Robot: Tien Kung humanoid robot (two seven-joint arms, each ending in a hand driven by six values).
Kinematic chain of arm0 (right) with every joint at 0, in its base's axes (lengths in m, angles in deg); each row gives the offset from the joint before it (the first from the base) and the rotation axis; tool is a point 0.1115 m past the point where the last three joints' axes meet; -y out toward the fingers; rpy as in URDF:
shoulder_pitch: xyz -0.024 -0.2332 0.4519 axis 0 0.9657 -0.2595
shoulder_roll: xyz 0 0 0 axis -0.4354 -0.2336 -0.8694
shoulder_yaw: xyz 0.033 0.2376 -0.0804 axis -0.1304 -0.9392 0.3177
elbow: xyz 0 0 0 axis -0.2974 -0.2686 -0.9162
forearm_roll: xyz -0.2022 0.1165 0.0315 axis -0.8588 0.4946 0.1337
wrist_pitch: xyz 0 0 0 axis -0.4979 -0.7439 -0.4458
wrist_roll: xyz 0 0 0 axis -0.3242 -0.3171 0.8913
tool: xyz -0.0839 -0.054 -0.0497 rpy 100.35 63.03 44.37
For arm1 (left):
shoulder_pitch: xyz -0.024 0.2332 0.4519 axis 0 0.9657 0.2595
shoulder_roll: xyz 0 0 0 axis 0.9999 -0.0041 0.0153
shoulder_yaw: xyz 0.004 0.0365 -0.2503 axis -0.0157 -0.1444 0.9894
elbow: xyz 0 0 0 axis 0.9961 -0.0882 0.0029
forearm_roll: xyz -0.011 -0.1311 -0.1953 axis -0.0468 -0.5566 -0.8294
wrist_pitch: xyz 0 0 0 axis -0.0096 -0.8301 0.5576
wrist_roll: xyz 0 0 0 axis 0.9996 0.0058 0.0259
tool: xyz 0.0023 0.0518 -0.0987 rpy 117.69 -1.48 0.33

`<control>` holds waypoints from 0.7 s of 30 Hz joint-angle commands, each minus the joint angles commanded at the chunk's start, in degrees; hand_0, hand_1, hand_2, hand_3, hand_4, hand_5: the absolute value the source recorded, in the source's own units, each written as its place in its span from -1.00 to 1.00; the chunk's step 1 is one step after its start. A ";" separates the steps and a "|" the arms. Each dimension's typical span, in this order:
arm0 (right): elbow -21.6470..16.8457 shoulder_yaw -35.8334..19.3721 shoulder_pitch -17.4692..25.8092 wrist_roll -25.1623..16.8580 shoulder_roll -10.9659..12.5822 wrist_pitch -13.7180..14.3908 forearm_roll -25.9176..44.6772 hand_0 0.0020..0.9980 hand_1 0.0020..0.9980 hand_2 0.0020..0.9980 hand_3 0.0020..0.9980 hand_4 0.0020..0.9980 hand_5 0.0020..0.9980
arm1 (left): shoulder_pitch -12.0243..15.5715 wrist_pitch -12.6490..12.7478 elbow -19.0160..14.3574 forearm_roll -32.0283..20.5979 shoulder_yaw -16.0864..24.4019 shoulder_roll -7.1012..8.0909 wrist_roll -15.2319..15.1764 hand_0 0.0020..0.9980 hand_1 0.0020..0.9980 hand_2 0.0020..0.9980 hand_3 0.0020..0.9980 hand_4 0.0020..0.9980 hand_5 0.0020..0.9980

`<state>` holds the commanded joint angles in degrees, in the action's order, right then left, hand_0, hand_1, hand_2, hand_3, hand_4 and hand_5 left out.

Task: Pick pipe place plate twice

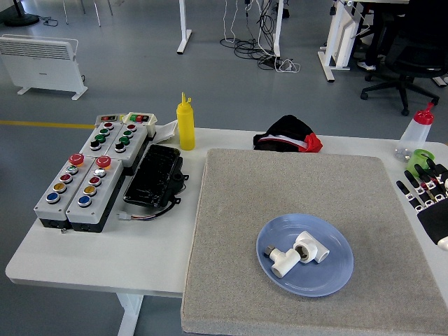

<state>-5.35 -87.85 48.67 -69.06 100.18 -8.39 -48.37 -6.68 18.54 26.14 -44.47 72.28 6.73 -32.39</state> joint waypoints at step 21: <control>2.56 -0.86 0.27 -6.29 -0.16 5.32 -10.71 0.78 0.68 0.85 0.77 0.19 0.12 | -0.30 0.01 0.00 0.12 -0.03 0.02 0.15 0.17 0.15 0.22 0.20 -0.08 1.00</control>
<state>-2.79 -88.71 48.94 -75.35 100.02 -3.06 -59.08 -6.98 18.54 26.14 -44.35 72.24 6.75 -32.24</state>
